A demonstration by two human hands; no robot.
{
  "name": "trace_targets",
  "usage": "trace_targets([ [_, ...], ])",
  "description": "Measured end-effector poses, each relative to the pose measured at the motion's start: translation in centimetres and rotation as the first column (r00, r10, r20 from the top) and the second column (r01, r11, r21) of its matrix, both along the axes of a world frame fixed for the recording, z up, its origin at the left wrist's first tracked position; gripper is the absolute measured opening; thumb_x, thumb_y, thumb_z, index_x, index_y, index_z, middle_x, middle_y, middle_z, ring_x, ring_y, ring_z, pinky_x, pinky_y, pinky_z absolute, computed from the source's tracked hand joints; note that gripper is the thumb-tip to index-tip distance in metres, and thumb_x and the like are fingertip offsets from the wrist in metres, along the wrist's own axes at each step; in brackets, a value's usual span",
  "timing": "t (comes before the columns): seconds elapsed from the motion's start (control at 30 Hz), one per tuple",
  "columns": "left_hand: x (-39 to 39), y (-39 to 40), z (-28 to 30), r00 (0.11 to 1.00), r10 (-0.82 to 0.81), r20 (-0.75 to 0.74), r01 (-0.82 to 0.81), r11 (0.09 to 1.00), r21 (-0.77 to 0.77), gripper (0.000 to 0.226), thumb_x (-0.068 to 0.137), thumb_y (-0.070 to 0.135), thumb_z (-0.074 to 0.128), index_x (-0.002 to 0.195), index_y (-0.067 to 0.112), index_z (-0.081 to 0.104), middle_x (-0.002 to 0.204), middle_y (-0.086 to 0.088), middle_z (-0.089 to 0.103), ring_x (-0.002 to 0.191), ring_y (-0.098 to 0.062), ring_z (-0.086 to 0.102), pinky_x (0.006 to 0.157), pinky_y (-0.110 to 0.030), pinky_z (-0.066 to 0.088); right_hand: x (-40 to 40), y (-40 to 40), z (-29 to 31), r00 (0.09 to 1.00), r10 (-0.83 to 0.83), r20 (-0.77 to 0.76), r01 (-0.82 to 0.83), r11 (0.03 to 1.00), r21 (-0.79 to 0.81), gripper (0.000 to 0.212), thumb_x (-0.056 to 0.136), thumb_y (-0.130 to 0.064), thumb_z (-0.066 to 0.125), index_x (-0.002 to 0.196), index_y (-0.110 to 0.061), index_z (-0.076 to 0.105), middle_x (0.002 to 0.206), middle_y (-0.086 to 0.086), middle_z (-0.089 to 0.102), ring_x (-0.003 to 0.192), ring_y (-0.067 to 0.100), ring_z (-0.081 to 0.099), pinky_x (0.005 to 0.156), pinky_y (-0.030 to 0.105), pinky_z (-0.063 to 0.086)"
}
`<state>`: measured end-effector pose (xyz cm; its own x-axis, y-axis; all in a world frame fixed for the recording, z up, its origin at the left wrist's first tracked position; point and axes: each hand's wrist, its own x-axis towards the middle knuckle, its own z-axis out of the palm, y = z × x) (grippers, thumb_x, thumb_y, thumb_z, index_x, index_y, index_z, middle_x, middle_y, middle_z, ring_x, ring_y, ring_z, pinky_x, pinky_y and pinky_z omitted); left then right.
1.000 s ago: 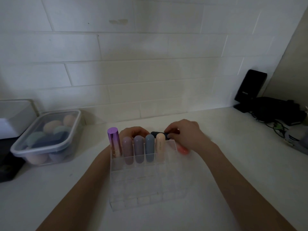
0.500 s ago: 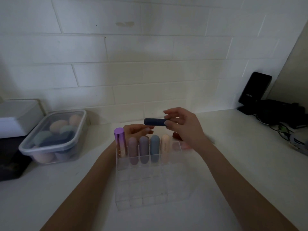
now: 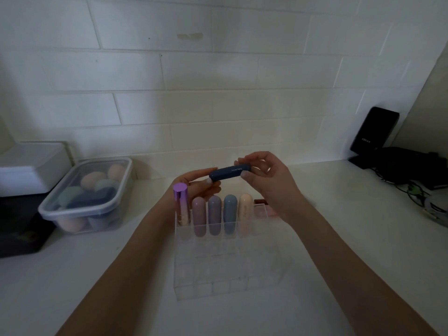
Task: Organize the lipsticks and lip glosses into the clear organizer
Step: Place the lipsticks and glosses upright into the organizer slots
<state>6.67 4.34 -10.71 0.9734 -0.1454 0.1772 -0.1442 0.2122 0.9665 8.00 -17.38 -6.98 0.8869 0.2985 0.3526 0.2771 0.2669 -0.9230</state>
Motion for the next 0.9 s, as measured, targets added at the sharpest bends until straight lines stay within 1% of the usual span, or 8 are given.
trace_targets([
  [0.1,0.1,0.1,-0.3,0.999,-0.036,0.007,0.036,0.999,0.025,0.024,0.071,0.029,0.073,0.095,0.029,0.075,0.093,0.003,0.077,0.086,-0.012,0.072,0.069,-0.02,0.056,-0.3,0.2,0.3,0.994,0.079,-0.075,-0.072,0.993,0.093,0.021,0.084,0.005,0.063,0.098,-0.011,0.061,0.101,0.007,0.075,0.103,0.02,0.069,0.084,0.023,0.056],
  [0.2,0.3,-0.1,-0.7,0.999,-0.033,0.012,0.032,0.999,0.042,0.024,0.068,0.026,0.072,0.091,0.025,0.076,0.083,0.001,0.077,0.076,-0.011,0.073,0.064,-0.021,0.056,-0.5,0.6,0.5,0.982,0.126,-0.141,-0.095,0.973,0.21,0.015,0.085,0.003,0.06,0.094,-0.009,0.062,0.098,0.01,0.075,0.102,0.024,0.069,0.083,0.026,0.057],
  [0.3,0.2,-0.2,-0.8,0.999,-0.038,0.017,0.037,0.998,0.058,0.023,0.068,0.028,0.072,0.09,0.026,0.076,0.081,0.002,0.077,0.075,-0.01,0.073,0.064,-0.02,0.056,-0.8,0.6,0.7,0.982,0.104,-0.157,-0.078,0.983,0.165,0.012,0.087,-0.001,0.061,0.096,-0.01,0.062,0.098,0.013,0.074,0.099,0.026,0.07,0.077,0.027,0.058],
  [0.47,0.2,0.1,-0.5,1.0,-0.007,0.005,0.007,1.0,0.017,0.017,0.078,0.027,0.066,0.092,0.026,0.075,0.096,0.005,0.076,0.092,-0.013,0.071,0.069,-0.021,0.056,-0.8,-1.5,3.1,0.996,0.067,-0.064,-0.062,0.994,0.089,0.015,0.088,-0.001,0.059,0.097,-0.013,0.063,0.1,0.01,0.074,0.095,0.026,0.071,0.078,0.033,0.058],
  [0.57,-0.4,0.0,0.1,0.999,0.026,-0.033,-0.028,0.997,-0.074,0.022,0.079,0.032,0.066,0.098,0.024,0.074,0.098,0.003,0.076,0.092,-0.015,0.071,0.069,-0.021,0.056,-1.5,-3.9,4.9,0.996,0.083,0.042,-0.081,0.995,-0.054,0.019,0.087,-0.001,0.06,0.095,-0.017,0.065,0.104,0.007,0.074,0.101,0.028,0.069,0.078,0.033,0.058],
  [0.67,-1.1,-0.4,0.8,0.987,0.079,-0.138,-0.094,0.99,-0.108,0.026,0.09,0.028,0.048,0.103,0.02,0.069,0.088,0.004,0.077,0.081,-0.014,0.073,0.062,-0.021,0.057,-2.9,-4.8,5.2,0.992,0.097,0.075,-0.077,0.97,-0.23,0.019,0.085,0.002,0.062,0.093,-0.014,0.064,0.102,0.005,0.075,0.096,0.023,0.071,0.073,0.026,0.058],
  [0.77,-1.9,-0.7,1.1,0.975,0.094,-0.2,-0.124,0.981,-0.146,0.036,0.095,0.03,0.039,0.089,0.02,0.073,0.086,0.002,0.077,0.078,-0.014,0.073,0.058,-0.022,0.057,-4.3,-4.8,4.8,0.989,0.113,0.097,-0.074,0.94,-0.332,0.02,0.084,0.003,0.064,0.092,-0.015,0.064,0.099,0.005,0.075,0.091,0.023,0.072,0.074,0.03,0.06],
  [0.9,-3.8,-1.1,1.3,0.98,0.086,-0.18,-0.12,0.975,-0.186,0.039,0.096,0.034,0.038,0.09,0.019,0.074,0.091,0.001,0.077,0.082,-0.013,0.072,0.061,-0.023,0.057,-5.4,-4.6,3.6,0.985,0.087,0.149,-0.004,0.875,-0.484,0.022,0.079,0.001,0.07,0.084,-0.021,0.066,0.095,0.001,0.075,0.089,0.018,0.071,0.076,0.029,0.059],
])
